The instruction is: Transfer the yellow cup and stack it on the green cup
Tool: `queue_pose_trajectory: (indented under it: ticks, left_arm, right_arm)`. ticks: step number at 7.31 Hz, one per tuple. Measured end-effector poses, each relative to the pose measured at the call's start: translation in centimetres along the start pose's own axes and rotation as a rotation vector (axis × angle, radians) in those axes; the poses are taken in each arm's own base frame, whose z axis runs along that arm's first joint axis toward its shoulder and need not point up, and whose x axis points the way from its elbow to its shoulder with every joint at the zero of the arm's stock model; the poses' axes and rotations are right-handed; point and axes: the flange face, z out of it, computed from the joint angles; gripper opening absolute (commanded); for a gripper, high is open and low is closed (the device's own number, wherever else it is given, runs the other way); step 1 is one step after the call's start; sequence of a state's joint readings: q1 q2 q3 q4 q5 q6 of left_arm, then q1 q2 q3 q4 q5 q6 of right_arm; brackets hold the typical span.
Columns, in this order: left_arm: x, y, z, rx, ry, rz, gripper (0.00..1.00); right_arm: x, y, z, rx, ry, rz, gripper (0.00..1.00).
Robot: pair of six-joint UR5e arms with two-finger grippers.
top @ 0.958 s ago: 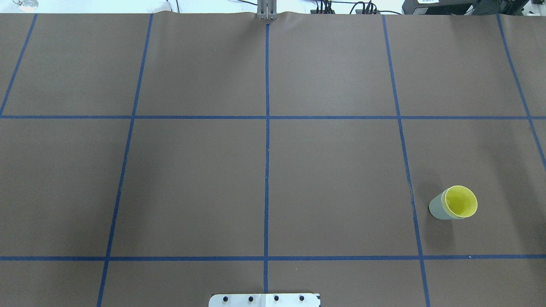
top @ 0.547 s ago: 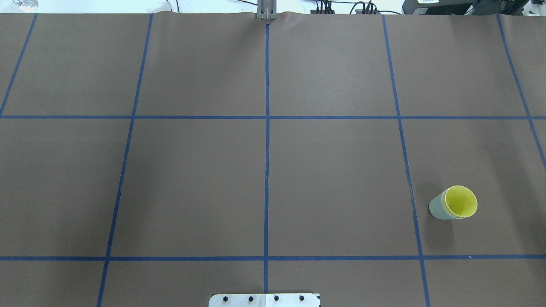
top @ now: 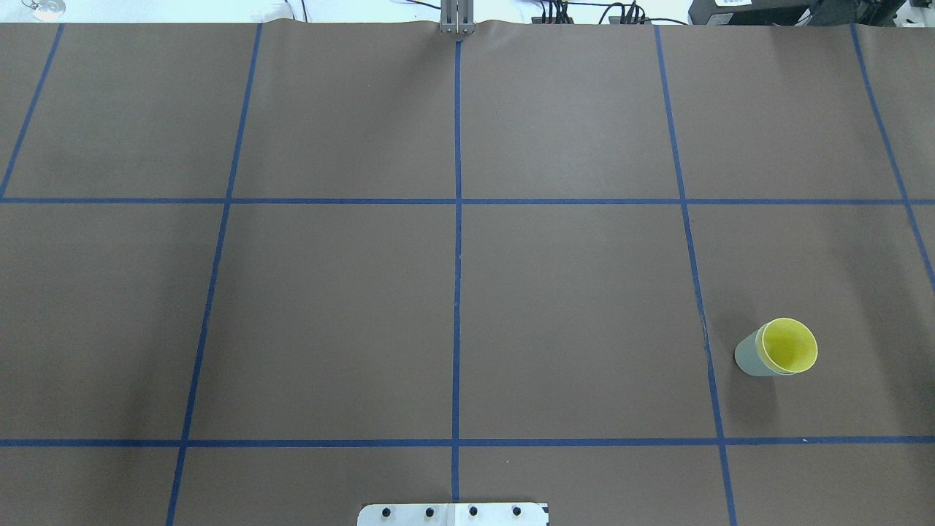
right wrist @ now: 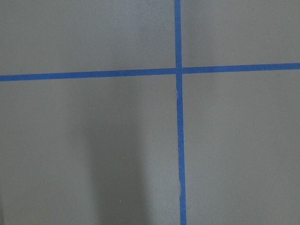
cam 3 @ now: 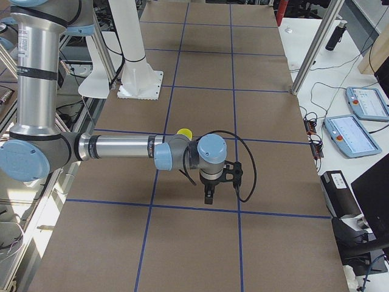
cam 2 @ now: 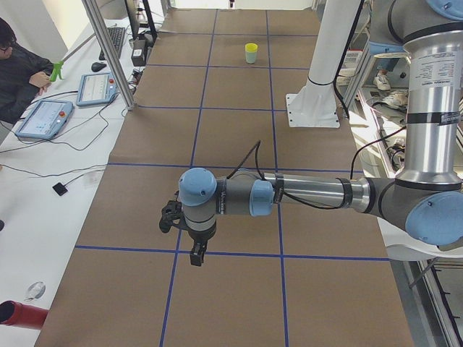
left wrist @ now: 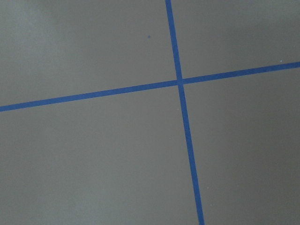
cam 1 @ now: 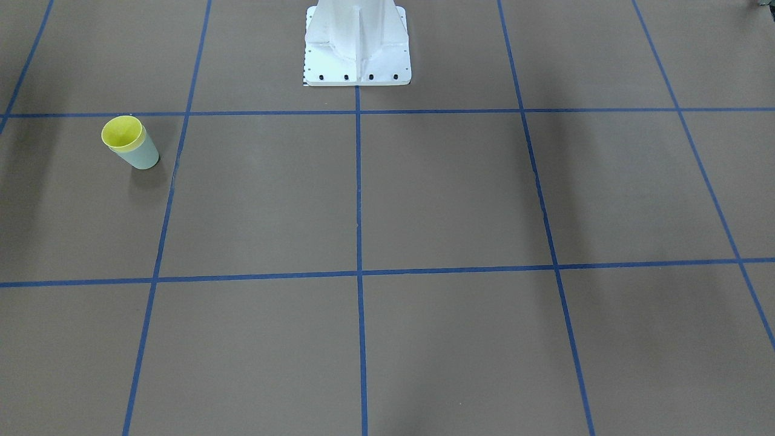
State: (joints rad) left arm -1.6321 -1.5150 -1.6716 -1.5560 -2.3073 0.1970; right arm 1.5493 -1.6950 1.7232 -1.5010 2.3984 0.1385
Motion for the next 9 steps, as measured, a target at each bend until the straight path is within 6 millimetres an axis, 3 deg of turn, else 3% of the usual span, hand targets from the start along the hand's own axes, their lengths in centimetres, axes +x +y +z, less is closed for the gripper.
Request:
queue_pose_trajectory:
  ticks: [2,5,9]
  left_arm:
    - [-0.3,0.1,0.3,0.008,-0.002,0.008,1.00]
    - [0.1,-0.1,-0.3,0.019,-0.005,0.015,1.00]
    - [0.3,-0.2,-0.6,0.022,-0.005,0.015,1.00]
  right_arm:
    - [0.0,-0.2,0.0,0.025,-0.005,-0.006,1.00]
    - [-2.2,-0.3,-1.9,0.066,-0.019,-0.014,1.00]
    - [-2.5,-0.2,-2.2,0.070,-0.024,-0.015,1.00]
